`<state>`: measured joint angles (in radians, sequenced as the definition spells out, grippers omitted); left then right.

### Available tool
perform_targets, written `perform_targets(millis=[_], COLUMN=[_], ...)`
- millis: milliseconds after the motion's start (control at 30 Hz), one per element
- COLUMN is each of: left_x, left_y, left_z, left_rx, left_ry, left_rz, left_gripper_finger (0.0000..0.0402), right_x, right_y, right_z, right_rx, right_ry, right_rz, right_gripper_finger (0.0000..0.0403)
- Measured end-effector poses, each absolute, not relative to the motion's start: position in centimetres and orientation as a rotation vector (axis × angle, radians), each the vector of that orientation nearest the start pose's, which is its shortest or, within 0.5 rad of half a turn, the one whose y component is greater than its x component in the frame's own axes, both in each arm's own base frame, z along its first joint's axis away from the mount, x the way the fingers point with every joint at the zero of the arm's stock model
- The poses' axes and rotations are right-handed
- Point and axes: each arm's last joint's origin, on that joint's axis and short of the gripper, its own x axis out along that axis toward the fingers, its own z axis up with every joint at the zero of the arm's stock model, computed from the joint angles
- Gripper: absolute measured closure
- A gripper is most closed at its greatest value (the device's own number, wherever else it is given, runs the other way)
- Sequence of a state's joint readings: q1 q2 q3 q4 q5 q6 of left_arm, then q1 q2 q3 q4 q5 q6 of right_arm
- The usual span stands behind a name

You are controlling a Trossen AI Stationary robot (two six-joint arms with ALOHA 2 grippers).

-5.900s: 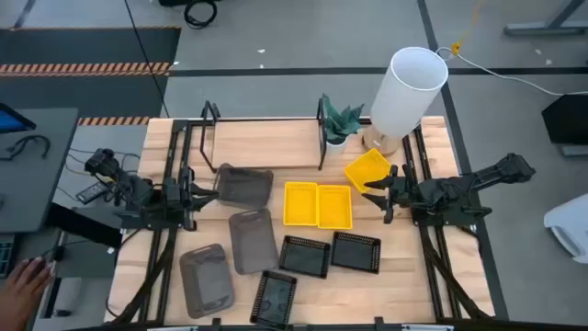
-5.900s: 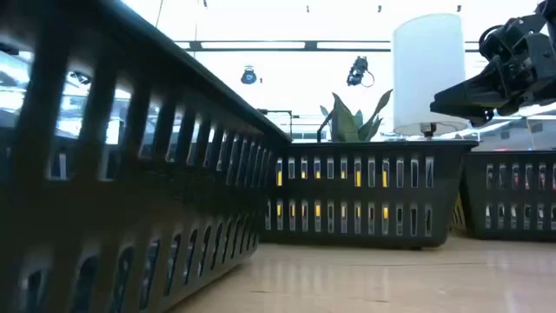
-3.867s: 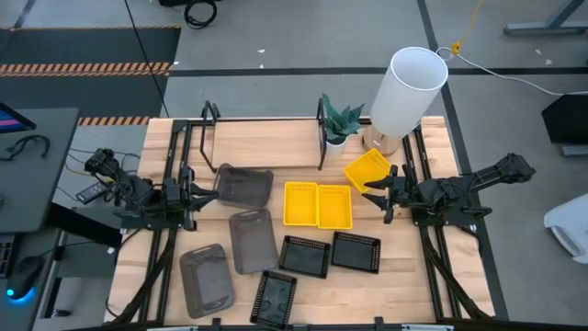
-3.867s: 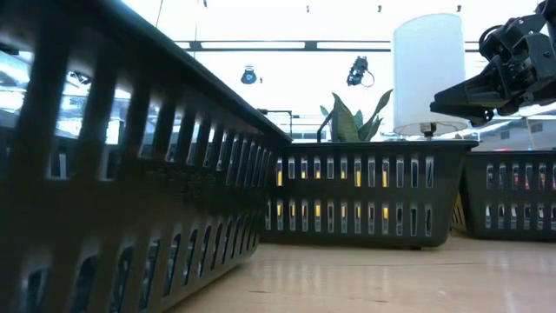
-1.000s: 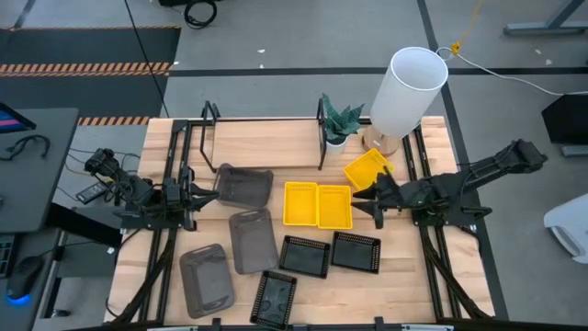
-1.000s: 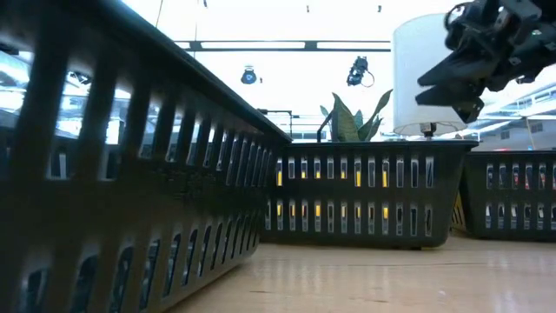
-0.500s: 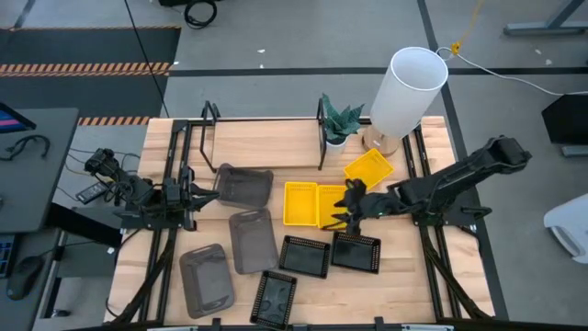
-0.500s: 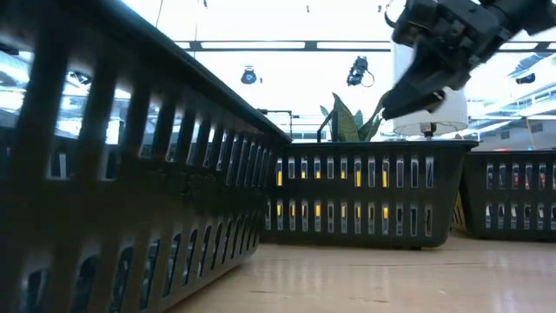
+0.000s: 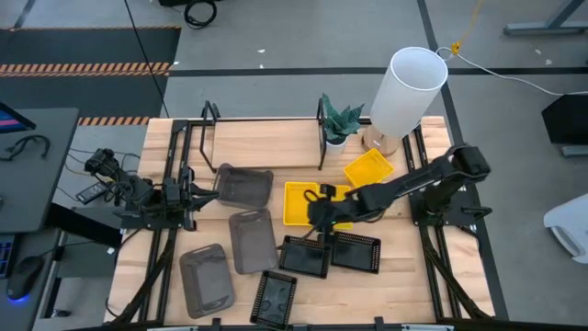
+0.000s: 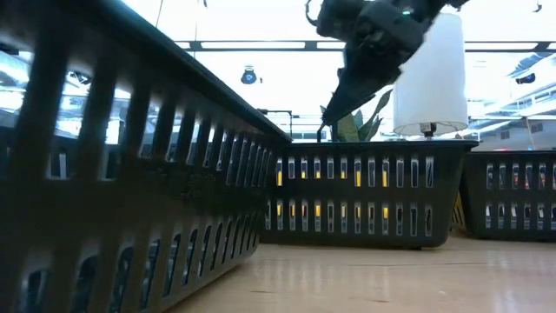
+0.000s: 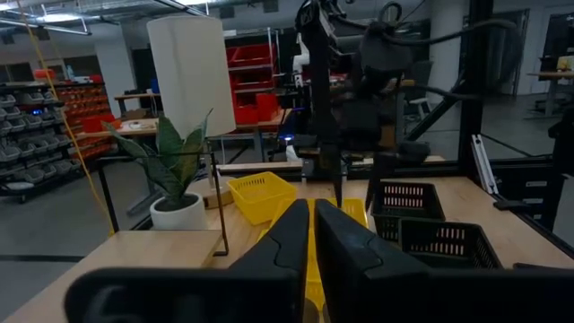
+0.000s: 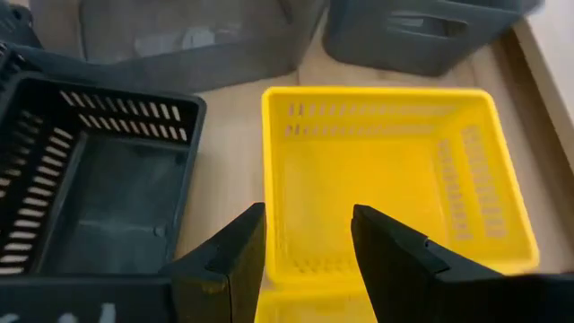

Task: Stack baskets on shelf by color
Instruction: Stack the bottom left yellow basket on top of the bottom right yellow basket

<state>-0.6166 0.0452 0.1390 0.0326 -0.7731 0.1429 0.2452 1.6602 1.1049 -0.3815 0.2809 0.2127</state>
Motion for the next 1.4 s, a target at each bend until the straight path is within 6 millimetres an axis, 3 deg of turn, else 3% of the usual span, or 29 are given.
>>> perform_targets(millis=[233, 433, 1033, 1400], left_x=[7.9, 7.9, 7.9, 8.0], left_y=[-3.1, -3.1, -3.1, -3.2], left_z=[20.9, 20.9, 20.9, 20.8], left_rx=[0.062, 0.062, 0.064, 0.074], left_ry=[-0.086, -0.085, -0.083, -0.072], left_rz=[0.163, 0.164, 0.163, 0.152], left_gripper_finger=[0.0368, 0.0376, 0.0373, 0.0368], right_x=[36.4, 37.9, 39.0, 39.6], right_y=[7.9, 8.1, 7.2, 6.5], right_z=[20.4, 19.6, 16.7, 15.1], right_rx=[-0.055, -0.072, -0.103, -0.088], right_ry=[0.965, 0.989, 1.038, 1.056], right_rz=[-0.059, -0.049, -0.095, -0.096], right_gripper_finger=[0.0231, 0.0231, 0.0235, 0.0308])
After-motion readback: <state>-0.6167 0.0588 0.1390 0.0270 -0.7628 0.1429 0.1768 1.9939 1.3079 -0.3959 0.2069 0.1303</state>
